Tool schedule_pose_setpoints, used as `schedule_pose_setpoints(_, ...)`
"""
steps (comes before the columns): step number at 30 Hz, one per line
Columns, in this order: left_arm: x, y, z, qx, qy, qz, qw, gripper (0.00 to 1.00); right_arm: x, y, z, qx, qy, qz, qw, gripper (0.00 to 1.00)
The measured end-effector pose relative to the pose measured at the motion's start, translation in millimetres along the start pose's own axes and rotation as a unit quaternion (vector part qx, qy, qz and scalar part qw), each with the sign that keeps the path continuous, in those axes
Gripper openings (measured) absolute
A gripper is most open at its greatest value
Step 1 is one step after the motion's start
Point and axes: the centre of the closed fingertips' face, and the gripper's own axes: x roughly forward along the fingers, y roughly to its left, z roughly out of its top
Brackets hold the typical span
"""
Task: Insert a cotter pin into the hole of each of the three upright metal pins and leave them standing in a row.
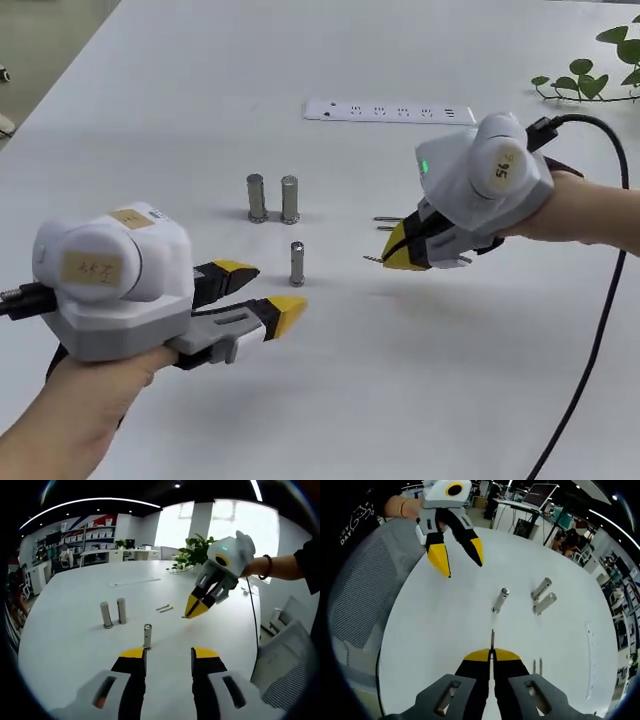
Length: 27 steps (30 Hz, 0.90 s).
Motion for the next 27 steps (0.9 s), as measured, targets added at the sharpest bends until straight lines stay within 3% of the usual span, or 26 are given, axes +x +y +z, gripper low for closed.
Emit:
schedule_pose_setpoints(5, 4.4, -5.4, -3.3, 0.000, 0.016, -0.007, 0.9998, 0.30, 0.4, 6.0, 13.9, -0.027, -0.015, 0.004, 0.9995, 0.00)
schedule_pose_setpoints(11, 5.8, -11.4, 0.8, -0.010, 0.013, -0.017, 0.9997, 0.25, 0.0, 17.3, 30.8, -0.064, -0.022, 0.009, 0.9977, 0.00)
schedule_pose_setpoints(18, 7.5, -19.7, 7.6, -0.053, 0.002, -0.037, 0.9979, 0.19, 2.2, 24.4, 41.2, -0.096, -0.028, 0.011, 0.9949, 0.00)
schedule_pose_setpoints(27, 8.7, -24.0, 6.8, -0.092, 0.001, -0.045, 0.9948, 0.08, 1.4, 24.4, 53.2, -0.120, -0.043, -0.008, 0.9918, 0.00)
